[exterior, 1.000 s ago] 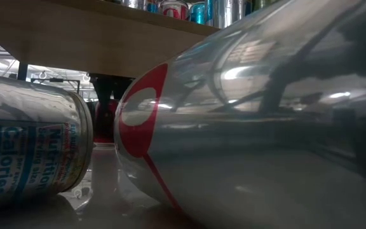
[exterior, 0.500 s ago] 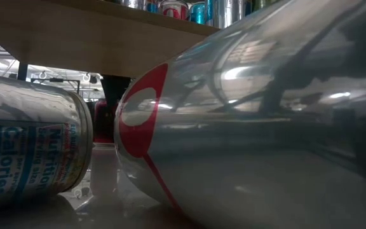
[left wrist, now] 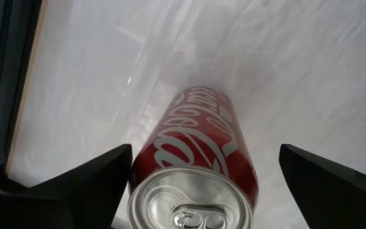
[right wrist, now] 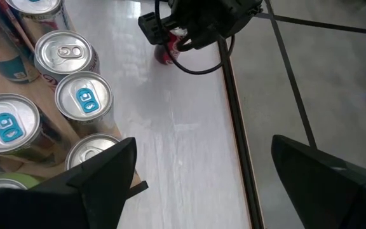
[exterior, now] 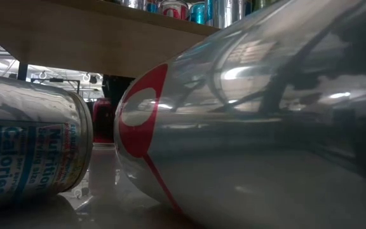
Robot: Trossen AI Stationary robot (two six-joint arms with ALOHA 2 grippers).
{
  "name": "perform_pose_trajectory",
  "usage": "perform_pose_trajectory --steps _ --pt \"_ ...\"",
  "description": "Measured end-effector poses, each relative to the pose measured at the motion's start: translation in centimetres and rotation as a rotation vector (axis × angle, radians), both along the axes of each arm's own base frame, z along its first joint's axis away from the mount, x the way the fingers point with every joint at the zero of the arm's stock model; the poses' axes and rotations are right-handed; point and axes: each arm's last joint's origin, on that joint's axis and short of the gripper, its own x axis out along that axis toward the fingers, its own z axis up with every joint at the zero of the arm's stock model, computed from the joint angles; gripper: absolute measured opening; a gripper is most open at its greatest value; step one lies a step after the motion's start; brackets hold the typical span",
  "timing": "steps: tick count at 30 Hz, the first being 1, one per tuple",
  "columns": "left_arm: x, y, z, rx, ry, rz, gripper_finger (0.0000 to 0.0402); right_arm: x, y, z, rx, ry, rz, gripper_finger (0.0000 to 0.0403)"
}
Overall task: Place canned beverage on shelf
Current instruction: Put the red white soda can on the shelf
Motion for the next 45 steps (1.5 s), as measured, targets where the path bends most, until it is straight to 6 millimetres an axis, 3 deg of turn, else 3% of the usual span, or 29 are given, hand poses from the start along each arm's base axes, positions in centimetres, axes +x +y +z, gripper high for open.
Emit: perform_pose_trajectory --steps 16,28,45 --pt "0.0 0.0 0.1 0.026 -0.006 0.155 0.0387 0.0 0.0 0.0 0.000 0.000 0.001 0.0356" --pt "0.7 0.6 4.3 0.088 -0.076 0.217 0.0387 0.0 0.0 0.0 -0.015 0.006 0.016 0.0356" --pt "0.0 0.1 4.3 0.071 -0.028 0.455 0.0387 0.0 0.0 0.0 -0.012 0.006 0.014 0.0356"
